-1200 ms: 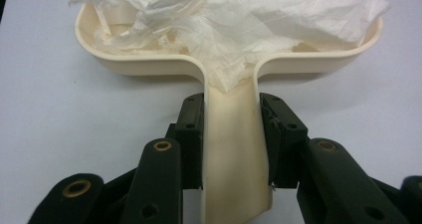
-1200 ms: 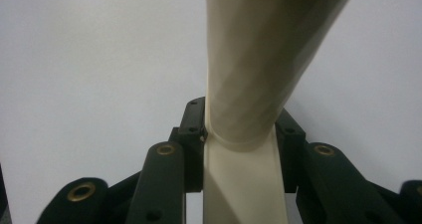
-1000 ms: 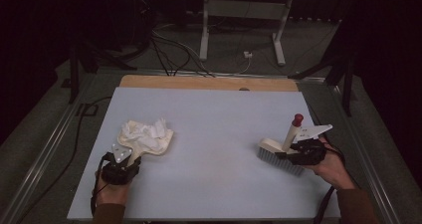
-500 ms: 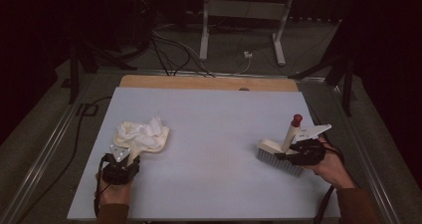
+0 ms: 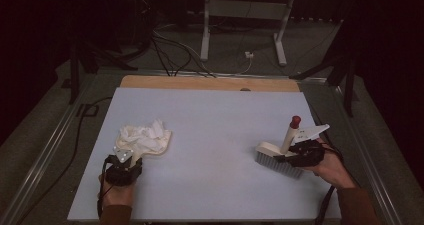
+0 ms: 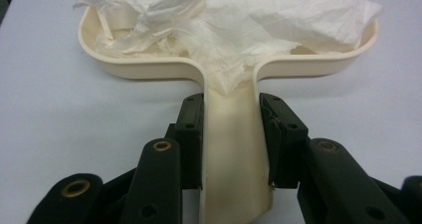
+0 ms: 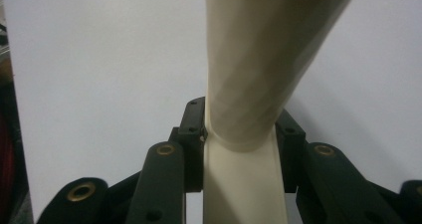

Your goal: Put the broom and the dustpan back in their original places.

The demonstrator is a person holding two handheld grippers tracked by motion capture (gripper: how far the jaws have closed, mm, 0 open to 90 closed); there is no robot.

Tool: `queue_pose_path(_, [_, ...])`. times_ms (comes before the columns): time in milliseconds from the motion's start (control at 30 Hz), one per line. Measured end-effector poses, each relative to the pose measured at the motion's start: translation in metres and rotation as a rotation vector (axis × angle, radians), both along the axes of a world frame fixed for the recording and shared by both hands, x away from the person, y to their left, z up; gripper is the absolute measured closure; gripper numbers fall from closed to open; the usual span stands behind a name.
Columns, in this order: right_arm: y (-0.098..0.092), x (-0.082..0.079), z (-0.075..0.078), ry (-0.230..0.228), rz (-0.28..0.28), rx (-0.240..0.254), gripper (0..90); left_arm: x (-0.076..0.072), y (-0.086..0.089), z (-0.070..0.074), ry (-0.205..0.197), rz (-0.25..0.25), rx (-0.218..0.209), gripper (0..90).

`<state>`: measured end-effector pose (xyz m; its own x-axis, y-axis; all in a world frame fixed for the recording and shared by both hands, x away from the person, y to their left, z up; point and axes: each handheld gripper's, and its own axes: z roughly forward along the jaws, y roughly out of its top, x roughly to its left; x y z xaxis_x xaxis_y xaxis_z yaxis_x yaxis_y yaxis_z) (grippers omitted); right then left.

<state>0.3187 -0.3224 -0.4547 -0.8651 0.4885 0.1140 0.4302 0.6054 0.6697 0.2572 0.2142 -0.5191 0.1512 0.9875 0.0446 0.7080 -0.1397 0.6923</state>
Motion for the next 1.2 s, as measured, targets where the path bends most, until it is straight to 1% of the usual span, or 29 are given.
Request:
queue_pose_path(367, [-0.001,0.001,-0.001,0.019,0.021,0.012,66.7,0.000,-0.002,-0.002,0.007,0.014,-0.007,66.1])
queue_pose_path(433, [0.000,0.001,-0.002,0.027,0.037,0.015,66.7,0.000,-0.002,-0.002,0.007,0.014,-0.014,66.0])
queue_pose_path(533, [0.001,0.002,-0.002,0.033,0.049,0.018,66.7,0.000,-0.002,-0.003,0.006,0.015,-0.012,65.7])
queue_pose_path(667, [0.001,0.005,-0.003,0.055,0.066,0.040,66.7,-0.001,-0.002,-0.002,0.007,0.013,-0.015,65.6])
queue_pose_path(767, [0.003,0.003,-0.002,0.053,0.088,0.029,66.7,-0.001,-0.002,-0.002,0.009,0.013,-0.016,65.6])
queue_pose_path(833, [0.004,0.002,-0.001,0.058,0.100,0.032,66.7,-0.001,-0.002,-0.002,0.006,0.013,-0.016,65.6])
queue_pose_path(933, [0.002,0.002,-0.001,0.080,0.117,0.042,66.7,-0.001,-0.002,-0.002,0.010,0.012,-0.013,65.7])
queue_pose_path(967, [0.002,0.003,-0.002,0.096,0.126,0.044,66.7,-0.001,-0.002,-0.002,0.011,0.011,-0.011,65.7])
queue_pose_path(1067, [0.001,0.005,-0.004,0.116,0.130,0.055,66.5,-0.001,-0.002,-0.002,0.012,0.010,-0.010,65.7])
queue_pose_path(1133, [0.000,0.008,-0.005,0.113,0.116,0.052,66.2,-0.001,-0.002,-0.002,0.012,0.010,-0.006,65.7])
queue_pose_path(1200, [-0.001,0.011,-0.007,0.113,0.107,0.061,62.9,-0.001,-0.002,-0.002,0.012,0.009,-0.006,65.6])
